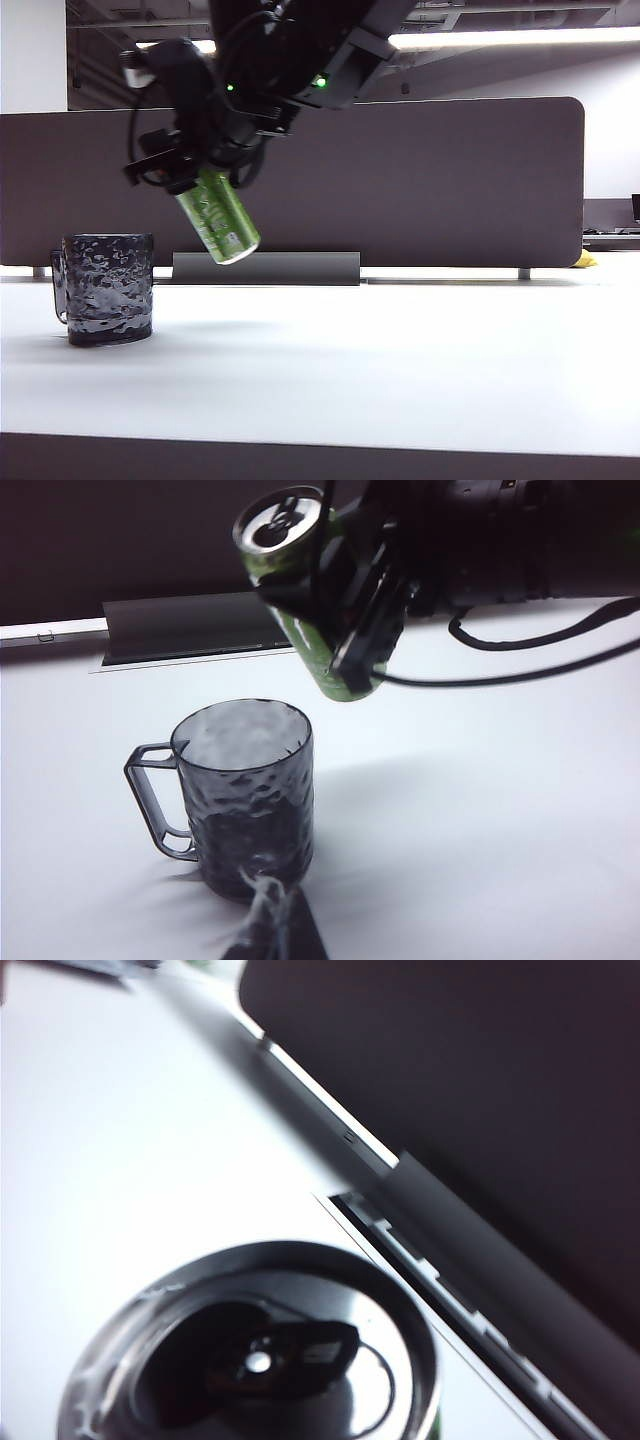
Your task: Pick up the metal can, pour some water into the cup, then place the can back on the table.
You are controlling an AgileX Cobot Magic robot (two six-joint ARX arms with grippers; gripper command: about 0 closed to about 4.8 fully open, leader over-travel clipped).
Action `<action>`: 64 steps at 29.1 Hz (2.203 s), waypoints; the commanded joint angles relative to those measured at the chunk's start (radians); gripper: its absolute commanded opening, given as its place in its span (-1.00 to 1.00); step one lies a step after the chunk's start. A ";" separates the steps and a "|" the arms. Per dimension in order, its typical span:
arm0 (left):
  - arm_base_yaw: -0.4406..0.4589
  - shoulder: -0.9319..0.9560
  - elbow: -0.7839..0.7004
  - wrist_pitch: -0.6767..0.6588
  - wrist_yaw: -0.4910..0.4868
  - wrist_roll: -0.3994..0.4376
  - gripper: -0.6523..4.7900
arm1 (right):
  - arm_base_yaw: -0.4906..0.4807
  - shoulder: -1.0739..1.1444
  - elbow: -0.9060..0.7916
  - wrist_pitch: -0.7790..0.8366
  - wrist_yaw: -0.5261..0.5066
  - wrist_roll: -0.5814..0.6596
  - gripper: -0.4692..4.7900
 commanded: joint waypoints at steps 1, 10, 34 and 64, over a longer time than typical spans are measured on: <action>-0.002 0.001 0.001 0.013 0.004 0.000 -0.78 | -0.025 -0.027 0.008 0.025 0.006 0.099 -0.06; -0.002 0.001 0.001 0.013 0.004 0.000 -0.78 | -0.086 -0.045 0.005 0.007 -0.108 0.268 -0.05; -0.002 0.001 0.001 0.013 0.004 0.000 -0.78 | -0.223 -0.074 -0.348 0.455 -0.469 0.612 -0.05; -0.002 0.001 0.001 0.013 0.004 0.000 -0.78 | -0.223 -0.059 -0.419 0.447 -0.489 0.481 -0.06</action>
